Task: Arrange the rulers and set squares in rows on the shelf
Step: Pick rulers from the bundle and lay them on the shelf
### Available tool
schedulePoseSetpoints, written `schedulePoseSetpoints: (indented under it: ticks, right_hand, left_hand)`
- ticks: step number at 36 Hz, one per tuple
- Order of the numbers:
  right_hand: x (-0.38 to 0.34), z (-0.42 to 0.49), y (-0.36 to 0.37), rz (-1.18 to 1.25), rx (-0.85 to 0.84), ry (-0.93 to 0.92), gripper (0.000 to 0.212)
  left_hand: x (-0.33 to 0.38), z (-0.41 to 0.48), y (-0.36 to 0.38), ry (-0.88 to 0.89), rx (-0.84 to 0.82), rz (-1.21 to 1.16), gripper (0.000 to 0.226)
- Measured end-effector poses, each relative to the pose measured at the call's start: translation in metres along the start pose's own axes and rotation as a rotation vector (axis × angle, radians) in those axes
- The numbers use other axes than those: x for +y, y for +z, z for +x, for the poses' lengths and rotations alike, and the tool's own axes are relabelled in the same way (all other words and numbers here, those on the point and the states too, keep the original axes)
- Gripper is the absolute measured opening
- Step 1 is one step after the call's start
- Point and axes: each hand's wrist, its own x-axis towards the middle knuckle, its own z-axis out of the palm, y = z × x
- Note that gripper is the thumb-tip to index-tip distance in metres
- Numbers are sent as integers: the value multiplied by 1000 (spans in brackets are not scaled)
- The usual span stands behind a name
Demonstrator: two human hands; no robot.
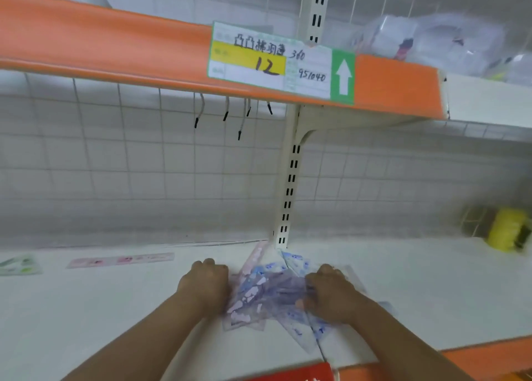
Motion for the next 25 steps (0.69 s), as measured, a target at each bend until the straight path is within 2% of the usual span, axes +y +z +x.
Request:
schedulePoseSetpoints:
  ticks: [2,5,7,15,19,25]
  right_hand:
    - [5,2,0,13,-2,-30,35]
    - [13,5,-1,39,14,-69,24]
    - [18,7,0,47,17,-95,33]
    - [25,10,3,80,33,-133,34]
    - [25,9,3,87,28,-138,34]
    - [23,7,2,83,30,-138,37]
  left_hand:
    - [7,1,5,-42,-2,-47,35]
    - [17,2,9,-108,34,-107,36]
    - [22,3,10,-137,43,-131,36]
    - [32,9,16,-157,3,-137,41]
    - [33,6,18,-182,52,-197,57]
    - [32,3,18,-169,56,-196,49]
